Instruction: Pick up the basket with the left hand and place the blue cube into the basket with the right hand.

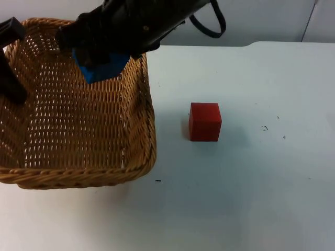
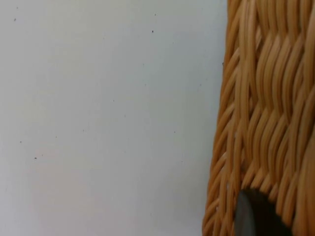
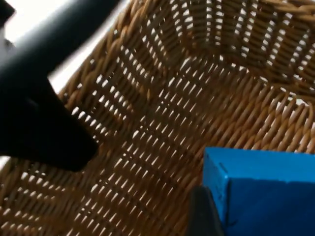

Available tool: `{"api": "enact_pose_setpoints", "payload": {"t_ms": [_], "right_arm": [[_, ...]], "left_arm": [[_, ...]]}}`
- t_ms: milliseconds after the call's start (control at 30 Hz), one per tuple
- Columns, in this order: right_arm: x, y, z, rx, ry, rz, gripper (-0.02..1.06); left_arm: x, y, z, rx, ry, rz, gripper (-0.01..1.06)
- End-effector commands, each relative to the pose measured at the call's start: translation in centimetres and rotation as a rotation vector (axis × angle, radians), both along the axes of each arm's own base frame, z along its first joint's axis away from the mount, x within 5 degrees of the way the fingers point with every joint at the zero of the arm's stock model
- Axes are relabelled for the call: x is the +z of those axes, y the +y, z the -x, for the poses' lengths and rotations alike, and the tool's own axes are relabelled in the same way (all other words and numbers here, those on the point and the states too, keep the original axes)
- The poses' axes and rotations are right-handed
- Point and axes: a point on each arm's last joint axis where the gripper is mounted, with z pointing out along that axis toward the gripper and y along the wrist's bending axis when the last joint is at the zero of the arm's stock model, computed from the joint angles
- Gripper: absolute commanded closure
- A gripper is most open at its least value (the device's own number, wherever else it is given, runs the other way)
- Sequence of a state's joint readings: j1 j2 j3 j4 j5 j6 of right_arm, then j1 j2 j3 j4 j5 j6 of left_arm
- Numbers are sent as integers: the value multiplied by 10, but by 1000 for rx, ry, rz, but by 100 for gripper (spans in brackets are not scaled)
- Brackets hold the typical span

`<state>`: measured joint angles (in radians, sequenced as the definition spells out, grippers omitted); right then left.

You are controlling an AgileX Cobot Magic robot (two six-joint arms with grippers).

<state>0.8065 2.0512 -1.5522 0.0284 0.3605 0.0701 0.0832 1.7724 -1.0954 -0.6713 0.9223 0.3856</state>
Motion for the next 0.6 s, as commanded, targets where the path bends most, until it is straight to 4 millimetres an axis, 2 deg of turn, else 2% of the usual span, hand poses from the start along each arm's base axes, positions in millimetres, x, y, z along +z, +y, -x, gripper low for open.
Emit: {"api": "enact_pose_setpoints", "payload": {"t_ms": [0, 267, 433, 567], "right_arm": [[-2, 5, -2, 12, -4, 5, 105], [-34, 16, -10, 6, 44, 22, 105], [-48, 17, -12, 6, 60, 39, 105], [-52, 19, -13, 3, 74, 43, 105]], "left_arm": [[5, -1, -2, 12, -11, 31, 105], [5, -1, -2, 12, -13, 33, 105], [5, -1, -2, 12, -13, 33, 105], [5, -1, -2, 12, -13, 34, 105]]}}
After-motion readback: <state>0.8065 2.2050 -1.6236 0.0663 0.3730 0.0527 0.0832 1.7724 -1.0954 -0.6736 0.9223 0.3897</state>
